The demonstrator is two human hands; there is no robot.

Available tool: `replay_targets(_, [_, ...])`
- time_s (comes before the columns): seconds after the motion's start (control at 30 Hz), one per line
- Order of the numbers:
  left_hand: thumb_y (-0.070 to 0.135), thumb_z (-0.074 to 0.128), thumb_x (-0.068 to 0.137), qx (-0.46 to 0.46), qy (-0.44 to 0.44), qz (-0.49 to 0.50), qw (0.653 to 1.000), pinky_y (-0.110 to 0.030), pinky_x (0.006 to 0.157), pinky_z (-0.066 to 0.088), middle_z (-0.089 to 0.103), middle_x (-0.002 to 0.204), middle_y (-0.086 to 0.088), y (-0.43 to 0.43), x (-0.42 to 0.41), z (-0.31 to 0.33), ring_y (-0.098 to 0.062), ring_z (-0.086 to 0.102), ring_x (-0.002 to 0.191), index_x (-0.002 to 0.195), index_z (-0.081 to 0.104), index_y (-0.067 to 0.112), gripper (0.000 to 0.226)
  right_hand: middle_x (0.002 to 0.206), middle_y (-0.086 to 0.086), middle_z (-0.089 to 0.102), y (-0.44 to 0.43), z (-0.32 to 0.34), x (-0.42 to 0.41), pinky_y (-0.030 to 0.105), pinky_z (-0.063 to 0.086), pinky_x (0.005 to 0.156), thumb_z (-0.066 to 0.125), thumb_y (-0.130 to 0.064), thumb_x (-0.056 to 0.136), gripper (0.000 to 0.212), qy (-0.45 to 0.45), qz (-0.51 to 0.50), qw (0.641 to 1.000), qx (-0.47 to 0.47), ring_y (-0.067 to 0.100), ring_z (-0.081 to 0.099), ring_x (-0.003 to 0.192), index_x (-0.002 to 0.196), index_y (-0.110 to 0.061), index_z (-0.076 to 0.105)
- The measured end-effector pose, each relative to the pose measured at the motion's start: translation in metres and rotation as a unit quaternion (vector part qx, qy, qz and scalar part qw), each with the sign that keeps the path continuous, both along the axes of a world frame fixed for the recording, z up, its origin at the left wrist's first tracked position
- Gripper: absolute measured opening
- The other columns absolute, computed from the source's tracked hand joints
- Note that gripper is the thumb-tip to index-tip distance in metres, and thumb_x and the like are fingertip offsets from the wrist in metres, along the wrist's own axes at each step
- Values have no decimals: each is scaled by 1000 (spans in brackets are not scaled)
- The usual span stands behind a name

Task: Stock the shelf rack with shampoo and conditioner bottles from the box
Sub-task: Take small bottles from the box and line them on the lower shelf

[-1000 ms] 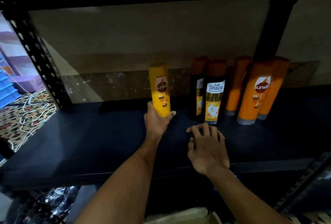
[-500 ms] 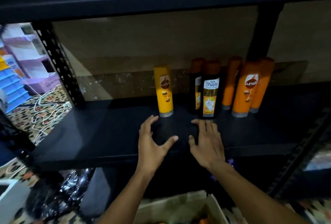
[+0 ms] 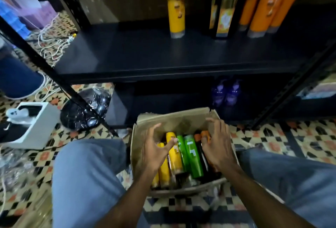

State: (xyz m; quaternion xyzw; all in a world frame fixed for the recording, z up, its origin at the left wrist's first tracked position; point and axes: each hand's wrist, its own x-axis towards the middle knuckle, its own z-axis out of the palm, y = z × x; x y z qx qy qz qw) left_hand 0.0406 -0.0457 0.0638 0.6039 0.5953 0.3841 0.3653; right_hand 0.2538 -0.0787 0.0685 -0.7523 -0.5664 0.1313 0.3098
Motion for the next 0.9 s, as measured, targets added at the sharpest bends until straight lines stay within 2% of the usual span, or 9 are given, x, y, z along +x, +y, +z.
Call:
replay_targets(0.07, [33,93,69,-51,-2,19,999,-12,92,46,60,129,12,-9,-5,-20,7,54,114,126,58,33,67,126,6,51,-11,-14,3,42,41,103,70,-14,79,56,4,-16,999,-36,28,45,120,129,-20,47])
replay_targets(0.17, [33,95,66,-97,-16,59,993,-40,97,53,63,128,8,-7,-6,-37,-7,58,117,128,60,29,71,128,6,49,-18,-29,9,40,40,103,72,-11,79,58,22,-36,996,-82,25,44,121,130,-20,46])
replay_targets(0.3, [33,94,68,-130,-9,52,990,-36,98,50,59,134,6,5,-2,-55,-10,55,123,130,58,28,72,131,10,47,-14,-49,16,36,36,100,70,-13,83,59,20,-44,989,-142,25,42,120,136,-16,44])
replay_targets(0.37, [35,93,69,-153,-7,45,987,-36,99,49,58,135,7,9,0,-70,-11,53,124,131,57,29,72,135,10,44,-9,-64,19,35,34,103,69,-14,86,63,24,-52,980,-192,25,41,123,141,-15,40])
replay_targets(0.43, [36,93,70,-171,4,32,985,-37,99,48,58,135,8,10,4,-85,-14,54,124,130,56,30,70,138,10,45,-7,-83,21,40,36,107,71,-15,85,67,46,-55,967,-243,27,44,126,144,-16,39])
replay_targets(0.57, [33,92,72,-212,35,2,977,-38,99,50,57,130,9,17,18,-128,-15,55,118,129,56,26,68,140,16,45,2,-129,22,45,44,103,70,-18,87,77,102,-74,935,-332,36,52,124,151,-18,29])
replay_targets(0.7, [27,94,70,-274,49,-6,960,-45,104,49,55,131,2,30,29,-168,-24,56,123,134,53,18,76,141,17,40,19,-165,29,41,39,107,71,-15,83,83,123,-96,919,-361,39,46,128,154,-12,28])
replay_targets(0.77, [29,95,66,-301,48,1,952,-48,104,50,52,128,3,39,32,-186,-23,55,123,137,50,15,85,142,18,41,29,-185,33,40,37,109,72,-14,81,83,137,-115,909,-376,39,44,131,151,-9,30])
replay_targets(0.9, [26,96,64,-354,49,24,934,-49,101,52,61,127,-5,51,36,-213,-24,64,111,138,40,15,93,139,21,45,40,-208,30,42,39,108,75,-20,78,80,115,-140,903,-390,40,45,130,146,-4,35])
